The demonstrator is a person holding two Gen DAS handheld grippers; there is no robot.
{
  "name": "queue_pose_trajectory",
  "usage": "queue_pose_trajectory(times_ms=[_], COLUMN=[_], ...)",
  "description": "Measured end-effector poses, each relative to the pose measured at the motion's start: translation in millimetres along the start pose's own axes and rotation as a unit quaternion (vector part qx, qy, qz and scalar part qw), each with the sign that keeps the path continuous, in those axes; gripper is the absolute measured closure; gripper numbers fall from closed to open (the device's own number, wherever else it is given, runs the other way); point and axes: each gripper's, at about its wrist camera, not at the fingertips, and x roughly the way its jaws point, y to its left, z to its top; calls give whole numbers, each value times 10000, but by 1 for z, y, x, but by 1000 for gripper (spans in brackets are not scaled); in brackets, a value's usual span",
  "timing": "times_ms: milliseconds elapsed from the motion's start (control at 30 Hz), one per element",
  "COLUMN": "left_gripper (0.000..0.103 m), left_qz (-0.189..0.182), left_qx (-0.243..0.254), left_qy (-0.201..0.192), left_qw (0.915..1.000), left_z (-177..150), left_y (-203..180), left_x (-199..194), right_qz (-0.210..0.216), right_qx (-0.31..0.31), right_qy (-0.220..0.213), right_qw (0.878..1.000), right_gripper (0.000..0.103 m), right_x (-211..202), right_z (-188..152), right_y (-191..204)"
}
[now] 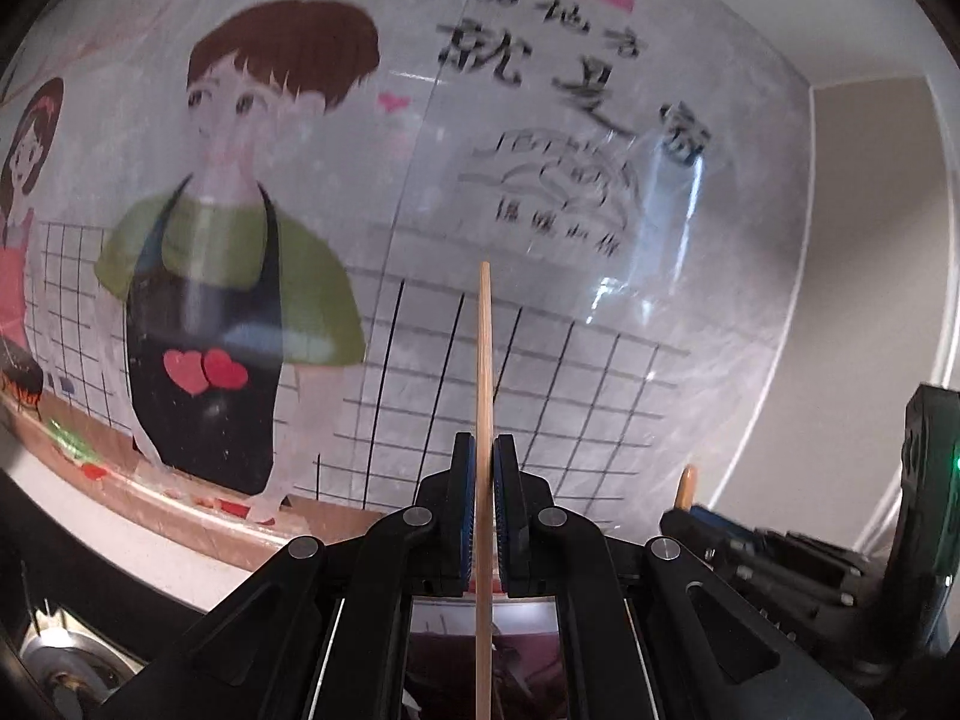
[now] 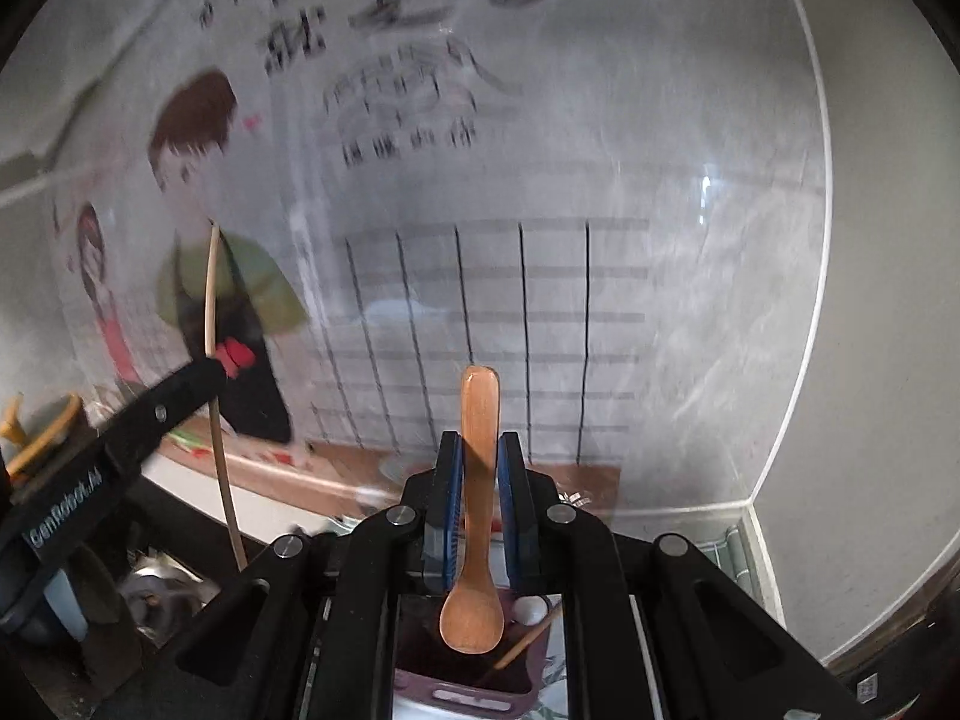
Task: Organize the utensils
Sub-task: 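Carry the wooden spoon and chopstick up over the purple caddy, then lower the spoon and chopstick into the purple caddy and open both tools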
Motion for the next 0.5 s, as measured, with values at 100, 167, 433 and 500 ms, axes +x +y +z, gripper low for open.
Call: queue_pose_trajectory(times_ms=[100, 167, 433, 500], left_gripper=[97, 97, 97, 97], left_qz=[79, 118, 306, 330], left_qx=[29, 80, 289, 108], left_qy=[52, 137, 461, 602], left_qw=[10000, 9998, 9980, 9976], left_z=[-12, -21, -63, -69], left_y=[0, -2, 5, 13], left_x=[16, 26, 43, 43], right_qz=[-26, -30, -49, -16], right_qx=[36, 51, -60, -91], right_qy=[172, 273, 580, 656], right_qw=[9998, 9996, 9983, 9978], right_gripper=[92, 92, 91, 91], right_x=[18, 26, 40, 41], right_z=[-13, -21, -52, -59], right_y=[-4, -7, -6, -5])
